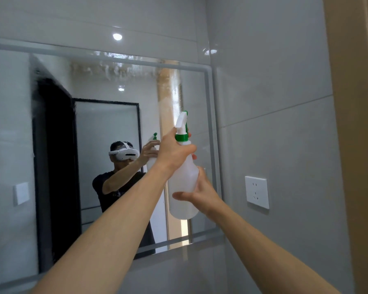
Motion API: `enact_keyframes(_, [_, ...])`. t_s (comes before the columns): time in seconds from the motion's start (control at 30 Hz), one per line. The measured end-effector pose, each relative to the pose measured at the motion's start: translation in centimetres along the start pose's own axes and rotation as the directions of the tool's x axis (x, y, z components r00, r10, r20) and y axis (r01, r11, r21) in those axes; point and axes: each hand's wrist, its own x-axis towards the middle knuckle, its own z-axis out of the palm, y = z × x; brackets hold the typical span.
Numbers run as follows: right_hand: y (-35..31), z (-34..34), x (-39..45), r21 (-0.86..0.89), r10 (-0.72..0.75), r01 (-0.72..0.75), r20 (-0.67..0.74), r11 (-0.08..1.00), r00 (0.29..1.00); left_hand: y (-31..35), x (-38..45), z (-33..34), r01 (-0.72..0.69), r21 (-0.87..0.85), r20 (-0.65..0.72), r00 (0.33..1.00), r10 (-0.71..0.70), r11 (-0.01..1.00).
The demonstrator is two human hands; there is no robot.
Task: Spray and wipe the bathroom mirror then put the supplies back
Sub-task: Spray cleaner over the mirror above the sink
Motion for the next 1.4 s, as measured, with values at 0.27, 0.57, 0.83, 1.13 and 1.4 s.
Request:
enact_keyframes(0.27, [1.5, 1.7, -0.6, 0.022, 0.048, -0.049, 0.029, 0.999, 0.998, -1.9, -1.0, -0.5, 0.038, 0.085, -0.023, 0.999, -0.036, 0.996])
enact_keyframes(0.57, [1.8, 4.8, -0.7, 0.06, 0.06, -0.063, 0.049, 0.996, 0.997, -3.0, -1.7, -3.1, 0.063, 0.1, -0.005, 0.998, -0.063, 0.993])
enact_keyframes(0.83, [1.2, 6.9, -0.7, 0.081, 0.03, -0.038, 0.101, 0.996, 0.994, -3.3, -2.4, -5.8, 0.098, 0.057, 0.017, 0.995, -0.099, 0.994])
enact_keyframes(1.13, [1.5, 7.7, -0.5, 0.098, 0.058, -0.073, 0.153, 0.993, 0.987, -4.2, -2.5, -6.7, 0.157, 0.004, -0.019, 0.987, -0.157, 0.988])
enact_keyframes(1.4, [1.7, 7.1, -0.2, 0.082, 0.059, -0.073, 0.167, 0.994, 0.984, -4.6, -2.0, -6.3, 0.157, -0.061, -0.047, 0.986, -0.16, 0.986])
